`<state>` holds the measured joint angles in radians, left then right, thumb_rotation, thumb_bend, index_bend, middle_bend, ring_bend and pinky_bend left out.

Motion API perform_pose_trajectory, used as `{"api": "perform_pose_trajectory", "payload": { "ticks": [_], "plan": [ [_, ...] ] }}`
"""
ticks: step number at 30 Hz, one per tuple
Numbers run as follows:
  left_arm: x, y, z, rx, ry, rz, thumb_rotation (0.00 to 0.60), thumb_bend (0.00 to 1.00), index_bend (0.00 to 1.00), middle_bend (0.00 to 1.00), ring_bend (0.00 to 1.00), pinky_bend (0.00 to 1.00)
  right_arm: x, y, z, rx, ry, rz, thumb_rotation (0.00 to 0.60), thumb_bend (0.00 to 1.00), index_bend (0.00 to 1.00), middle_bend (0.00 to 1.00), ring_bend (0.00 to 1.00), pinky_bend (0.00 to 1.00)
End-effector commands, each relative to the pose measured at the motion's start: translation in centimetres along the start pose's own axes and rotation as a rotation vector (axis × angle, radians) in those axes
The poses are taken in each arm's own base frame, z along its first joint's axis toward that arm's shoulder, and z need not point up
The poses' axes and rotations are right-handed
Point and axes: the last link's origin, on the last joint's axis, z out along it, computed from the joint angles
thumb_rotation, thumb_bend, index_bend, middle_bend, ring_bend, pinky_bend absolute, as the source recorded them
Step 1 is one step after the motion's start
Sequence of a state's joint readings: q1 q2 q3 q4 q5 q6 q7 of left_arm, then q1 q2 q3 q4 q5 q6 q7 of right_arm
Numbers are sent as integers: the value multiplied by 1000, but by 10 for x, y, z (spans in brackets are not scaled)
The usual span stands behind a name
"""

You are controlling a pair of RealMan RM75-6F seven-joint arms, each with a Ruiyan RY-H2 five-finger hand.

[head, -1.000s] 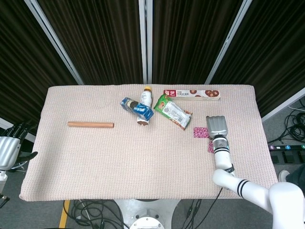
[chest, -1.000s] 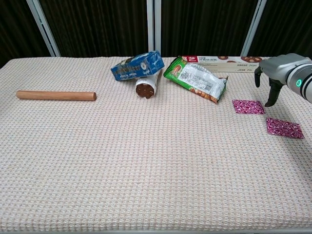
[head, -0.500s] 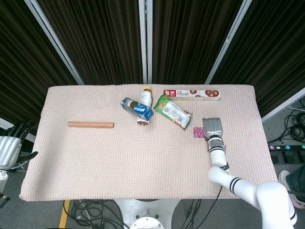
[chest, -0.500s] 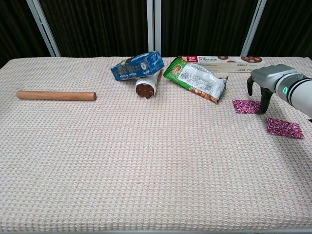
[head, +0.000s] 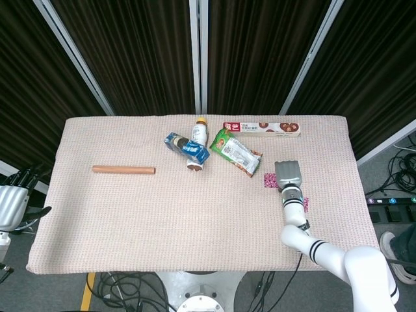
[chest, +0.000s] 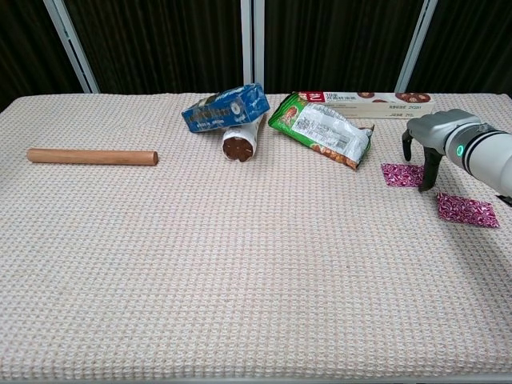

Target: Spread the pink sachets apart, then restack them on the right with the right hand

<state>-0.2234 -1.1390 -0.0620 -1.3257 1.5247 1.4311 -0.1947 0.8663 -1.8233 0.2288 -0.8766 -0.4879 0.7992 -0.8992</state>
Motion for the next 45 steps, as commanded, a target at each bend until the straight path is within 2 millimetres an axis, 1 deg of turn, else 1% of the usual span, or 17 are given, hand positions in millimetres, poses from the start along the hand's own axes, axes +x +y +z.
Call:
{"api": "perform_pose_trajectory", "payload": {
  "ticks": [1, 10, 12, 16, 23, 28, 32, 35, 39, 45],
  "plan": [
    [0, 0, 0, 0, 0, 0, 600, 93, 250, 220, 188, 290, 0, -2, 1, -1, -7, -6, 600, 0, 378, 1000, 1000, 949],
    [1, -2, -1, 6, -1, 1, 600, 93, 250, 220, 188, 290, -1, -6, 3, 0, -22, -11, 600, 0, 384, 1000, 1000, 949],
    [1, -3, 0, 7, -1, 1, 600, 93, 250, 220, 188, 290, -1, -7, 3, -1, -24, -10, 600, 0, 396, 1000, 1000, 949],
    [1, -3, 0, 6, -2, 0, 600, 93, 250, 220, 187, 290, -2, -7, 4, -4, -28, -11, 600, 0, 458, 1000, 1000, 949],
    [1, -3, 0, 6, -3, -1, 600, 93, 250, 220, 187, 291, 1, -7, 4, -7, -21, -4, 600, 0, 482, 1000, 1000, 949],
    [0, -2, 1, 4, -4, -1, 600, 93, 250, 220, 188, 290, 6, -6, 3, -5, -7, 2, 600, 0, 482, 1000, 1000, 949],
    [0, -1, 1, 2, -3, -3, 600, 93, 250, 220, 188, 290, 17, -5, 0, 0, 24, 15, 600, 0, 483, 1000, 1000, 949],
    [0, -1, 1, 1, -4, -4, 600, 93, 250, 220, 188, 291, 25, -3, -5, 1, 42, 34, 600, 0, 483, 1000, 1000, 949],
    [-2, 0, 1, 1, -9, -6, 600, 93, 250, 220, 188, 290, 29, 2, -16, -1, 57, 50, 600, 0, 482, 1000, 1000, 949],
    [-3, 0, 1, -1, -11, -11, 600, 93, 250, 220, 188, 291, 29, 15, -42, -33, 71, 72, 600, 0, 482, 1000, 1000, 949]
  ]
}}
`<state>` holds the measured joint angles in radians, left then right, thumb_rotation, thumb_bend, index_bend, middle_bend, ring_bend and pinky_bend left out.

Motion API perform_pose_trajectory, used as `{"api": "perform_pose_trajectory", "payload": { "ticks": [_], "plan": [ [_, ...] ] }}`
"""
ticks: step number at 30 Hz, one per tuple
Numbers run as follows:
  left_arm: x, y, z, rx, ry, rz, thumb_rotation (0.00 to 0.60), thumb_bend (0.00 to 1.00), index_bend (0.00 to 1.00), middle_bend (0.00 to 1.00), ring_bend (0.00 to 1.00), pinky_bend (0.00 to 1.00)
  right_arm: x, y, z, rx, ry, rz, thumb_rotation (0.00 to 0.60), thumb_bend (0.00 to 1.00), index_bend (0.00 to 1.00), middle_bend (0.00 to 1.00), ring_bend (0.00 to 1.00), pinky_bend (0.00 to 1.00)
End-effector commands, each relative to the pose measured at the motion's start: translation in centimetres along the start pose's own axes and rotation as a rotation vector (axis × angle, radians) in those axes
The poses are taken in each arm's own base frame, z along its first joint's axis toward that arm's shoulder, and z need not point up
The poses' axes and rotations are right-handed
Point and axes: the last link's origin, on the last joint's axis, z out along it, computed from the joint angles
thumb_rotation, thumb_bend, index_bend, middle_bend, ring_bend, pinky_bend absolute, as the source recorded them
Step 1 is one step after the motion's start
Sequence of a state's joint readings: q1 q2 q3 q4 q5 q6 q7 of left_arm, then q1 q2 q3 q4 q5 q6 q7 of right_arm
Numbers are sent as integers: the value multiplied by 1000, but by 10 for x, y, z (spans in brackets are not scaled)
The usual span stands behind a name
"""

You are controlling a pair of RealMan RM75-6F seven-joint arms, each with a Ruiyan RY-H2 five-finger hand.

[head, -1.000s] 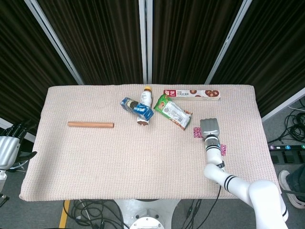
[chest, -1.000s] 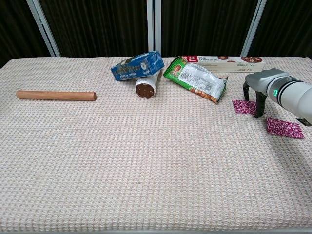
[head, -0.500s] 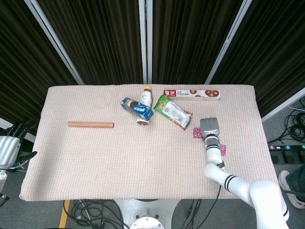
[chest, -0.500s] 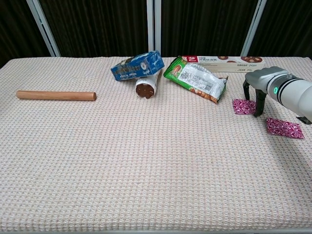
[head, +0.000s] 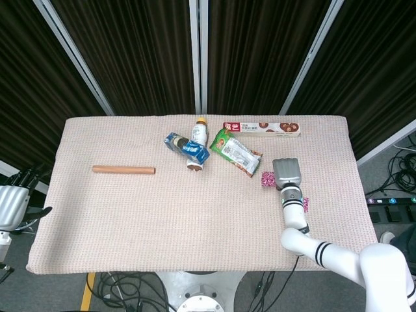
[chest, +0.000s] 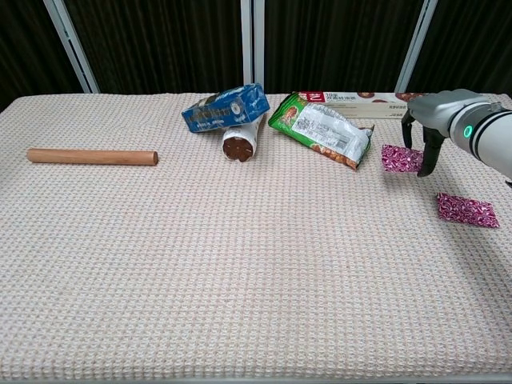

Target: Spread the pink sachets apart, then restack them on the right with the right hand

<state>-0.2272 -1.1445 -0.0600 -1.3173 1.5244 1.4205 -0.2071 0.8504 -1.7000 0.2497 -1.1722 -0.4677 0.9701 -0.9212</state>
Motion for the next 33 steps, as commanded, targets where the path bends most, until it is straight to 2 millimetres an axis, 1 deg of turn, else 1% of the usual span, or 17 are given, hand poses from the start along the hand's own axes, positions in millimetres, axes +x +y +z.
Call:
{"api": "perform_pose_trajectory", "payload": {
  "ticks": [1, 7, 14, 19, 28, 33],
  "plan": [
    [0, 0, 0, -2, -1, -2, 600, 93, 250, 220, 188, 290, 1, 19, -19, -51, 16, -9, 600, 0, 481, 1000, 1000, 949],
    [-2, 4, 0, -16, -3, -7, 600, 93, 250, 220, 187, 290, -7, 38, -41, -126, -15, -31, 600, 0, 461, 1000, 1000, 949],
    [-2, 4, -1, -17, -3, -6, 600, 93, 250, 220, 188, 290, -27, 53, -52, -168, -58, -2, 600, 0, 460, 1000, 1000, 948],
    [-3, 4, -1, -21, -5, -5, 600, 93, 250, 220, 188, 290, -35, 56, -54, -166, -67, 8, 600, 0, 460, 1000, 1000, 949],
    [-2, 4, -2, -18, -5, -7, 600, 93, 250, 220, 188, 290, -46, 54, -55, -170, -88, 8, 600, 0, 460, 1000, 1000, 949],
    [-1, 4, -1, -18, -3, -8, 600, 93, 250, 220, 188, 290, -49, 54, -52, -174, -96, -3, 600, 0, 460, 1000, 1000, 949]
  ]
}}
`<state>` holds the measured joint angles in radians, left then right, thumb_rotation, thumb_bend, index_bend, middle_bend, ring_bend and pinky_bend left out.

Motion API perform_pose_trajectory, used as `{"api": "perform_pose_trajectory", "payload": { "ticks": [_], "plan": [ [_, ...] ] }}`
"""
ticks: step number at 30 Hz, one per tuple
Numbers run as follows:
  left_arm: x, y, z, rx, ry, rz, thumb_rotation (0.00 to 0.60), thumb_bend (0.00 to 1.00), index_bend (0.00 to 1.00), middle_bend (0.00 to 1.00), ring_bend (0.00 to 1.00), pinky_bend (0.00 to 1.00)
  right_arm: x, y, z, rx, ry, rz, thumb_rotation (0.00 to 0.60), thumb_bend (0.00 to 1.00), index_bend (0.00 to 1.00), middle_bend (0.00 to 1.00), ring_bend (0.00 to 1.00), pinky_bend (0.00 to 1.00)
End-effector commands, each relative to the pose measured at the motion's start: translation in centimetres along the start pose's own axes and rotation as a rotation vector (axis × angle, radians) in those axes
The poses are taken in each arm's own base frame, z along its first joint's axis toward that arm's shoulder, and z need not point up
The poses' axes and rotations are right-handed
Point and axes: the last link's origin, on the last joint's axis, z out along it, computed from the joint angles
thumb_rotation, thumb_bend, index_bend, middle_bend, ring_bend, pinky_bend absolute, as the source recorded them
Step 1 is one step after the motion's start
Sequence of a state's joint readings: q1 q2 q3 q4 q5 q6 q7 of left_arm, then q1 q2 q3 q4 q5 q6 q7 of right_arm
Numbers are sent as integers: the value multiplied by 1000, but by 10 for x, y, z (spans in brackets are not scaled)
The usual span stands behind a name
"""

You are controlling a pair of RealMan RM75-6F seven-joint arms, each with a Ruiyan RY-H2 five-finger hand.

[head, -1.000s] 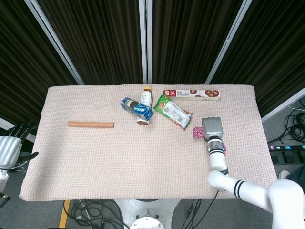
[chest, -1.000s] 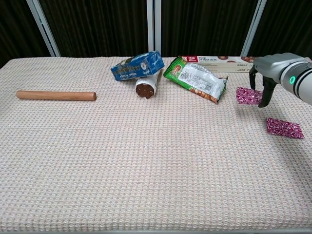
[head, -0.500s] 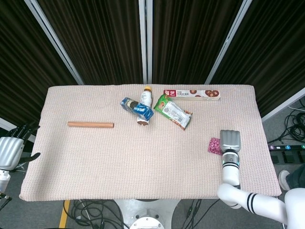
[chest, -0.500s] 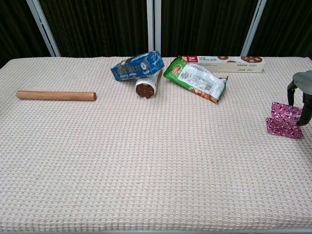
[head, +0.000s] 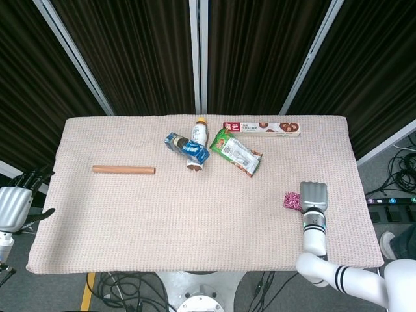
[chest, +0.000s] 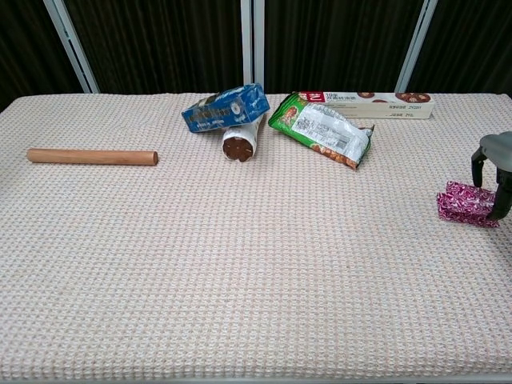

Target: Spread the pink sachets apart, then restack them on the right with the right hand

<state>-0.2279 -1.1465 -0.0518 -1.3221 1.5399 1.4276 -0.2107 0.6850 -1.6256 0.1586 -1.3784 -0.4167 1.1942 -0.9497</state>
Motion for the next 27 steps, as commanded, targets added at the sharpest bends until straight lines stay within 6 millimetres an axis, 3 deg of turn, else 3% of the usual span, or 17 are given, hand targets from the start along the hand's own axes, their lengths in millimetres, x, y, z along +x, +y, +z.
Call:
{"api": "perform_pose_trajectory", "payload": {
  "ticks": [1, 27],
  "plan": [
    [1, 0, 0, 1, 3, -1, 600, 93, 250, 220, 187, 290, -2, -1, 2, -3, -5, -2, 600, 0, 460, 1000, 1000, 949],
    [3, -3, -1, 5, 3, -11, 600, 62, 250, 220, 187, 290, -9, -5, 7, -14, -31, -6, 600, 0, 412, 1000, 1000, 949]
  ]
}}
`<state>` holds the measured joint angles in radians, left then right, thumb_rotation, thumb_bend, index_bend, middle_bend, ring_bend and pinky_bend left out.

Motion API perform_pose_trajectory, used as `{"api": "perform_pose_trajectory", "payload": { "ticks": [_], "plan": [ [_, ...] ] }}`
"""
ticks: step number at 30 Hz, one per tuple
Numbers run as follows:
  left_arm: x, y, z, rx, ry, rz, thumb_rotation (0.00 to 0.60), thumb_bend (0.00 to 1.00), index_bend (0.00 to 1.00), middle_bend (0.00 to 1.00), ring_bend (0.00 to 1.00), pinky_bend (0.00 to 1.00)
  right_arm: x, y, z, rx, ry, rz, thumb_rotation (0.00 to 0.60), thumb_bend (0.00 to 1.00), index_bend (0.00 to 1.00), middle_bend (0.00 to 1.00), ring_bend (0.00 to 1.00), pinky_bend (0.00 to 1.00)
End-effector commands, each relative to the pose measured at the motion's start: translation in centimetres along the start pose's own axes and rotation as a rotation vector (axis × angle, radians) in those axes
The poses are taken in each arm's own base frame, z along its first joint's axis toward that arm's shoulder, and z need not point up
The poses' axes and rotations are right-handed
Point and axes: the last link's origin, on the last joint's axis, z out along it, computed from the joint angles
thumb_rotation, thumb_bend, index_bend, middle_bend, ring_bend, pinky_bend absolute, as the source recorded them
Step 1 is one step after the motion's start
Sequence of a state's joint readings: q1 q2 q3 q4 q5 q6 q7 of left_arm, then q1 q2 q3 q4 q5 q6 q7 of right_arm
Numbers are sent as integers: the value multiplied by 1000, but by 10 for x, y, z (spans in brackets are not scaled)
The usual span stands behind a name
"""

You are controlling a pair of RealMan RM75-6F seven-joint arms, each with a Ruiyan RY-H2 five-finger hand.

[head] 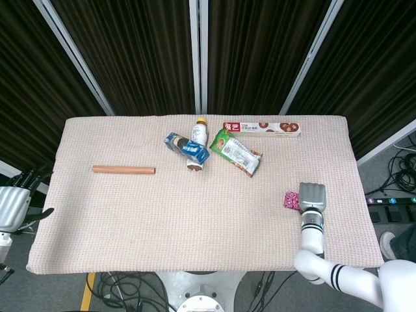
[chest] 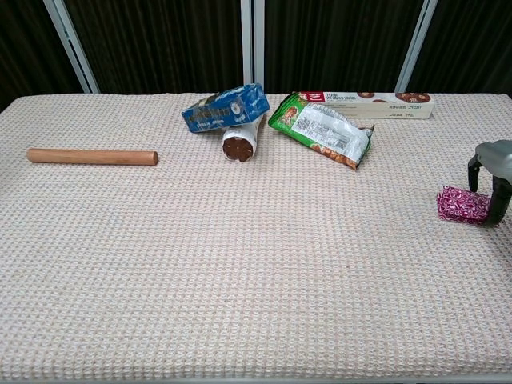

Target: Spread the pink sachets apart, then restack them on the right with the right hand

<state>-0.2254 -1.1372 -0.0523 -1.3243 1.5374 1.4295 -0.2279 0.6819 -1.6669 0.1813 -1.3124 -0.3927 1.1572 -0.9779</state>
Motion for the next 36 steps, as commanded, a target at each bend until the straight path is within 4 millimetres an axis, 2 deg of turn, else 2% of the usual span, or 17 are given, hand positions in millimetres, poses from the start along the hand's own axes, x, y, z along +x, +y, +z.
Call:
{"api": "perform_pose_trajectory", "payload": {
  "ticks": [1, 12, 15, 21, 26, 27, 28, 30, 31, 32, 34, 36],
  "plan": [
    [0, -1, 0, 1, 1, 1, 600, 62, 250, 220, 187, 290, 0, 0, 0, 0, -1, -2, 600, 0, 410, 1000, 1000, 949],
    [1, 0, 0, -1, 5, 1, 600, 62, 250, 220, 188, 290, -1, -3, 1, 7, -10, -8, 600, 0, 398, 1000, 1000, 949],
    [1, 0, 0, -2, 6, 2, 600, 62, 250, 220, 188, 290, 5, -3, -3, 23, 9, 12, 600, 0, 397, 1000, 1000, 949],
    [6, 4, 2, -16, 22, 6, 600, 63, 250, 220, 188, 290, 39, 9, -16, 55, 111, 99, 600, 0, 396, 1000, 1000, 949],
    [9, 7, 4, -18, 32, 9, 600, 63, 250, 220, 188, 290, 73, 34, -33, 141, 308, 223, 600, 0, 395, 1000, 980, 909],
    [8, 8, 4, -17, 32, 9, 600, 63, 250, 220, 188, 290, 77, 39, -37, 181, 359, 236, 599, 0, 394, 972, 933, 872],
    [8, 8, 5, -16, 33, 12, 600, 63, 250, 220, 188, 290, 78, 46, -41, 223, 406, 237, 585, 0, 383, 895, 838, 805],
    [8, 9, 5, -13, 35, 21, 600, 62, 250, 220, 187, 291, 74, 69, -48, 273, 496, 188, 507, 0, 339, 674, 597, 633],
    [7, 9, 5, -13, 37, 25, 600, 62, 250, 220, 187, 291, 71, 79, -50, 282, 524, 163, 427, 0, 293, 516, 410, 479],
    [7, 9, 6, -12, 39, 33, 600, 62, 250, 220, 187, 290, 68, 91, -55, 284, 554, 139, 366, 0, 251, 406, 281, 348],
    [7, 8, 6, -8, 42, 39, 600, 63, 250, 220, 188, 290, 62, 108, -61, 279, 574, 113, 284, 0, 184, 264, 128, 191],
    [7, 8, 7, -4, 44, 42, 600, 62, 250, 220, 187, 290, 56, 126, -69, 256, 584, 83, 223, 0, 125, 162, 37, 85]
  ]
}}
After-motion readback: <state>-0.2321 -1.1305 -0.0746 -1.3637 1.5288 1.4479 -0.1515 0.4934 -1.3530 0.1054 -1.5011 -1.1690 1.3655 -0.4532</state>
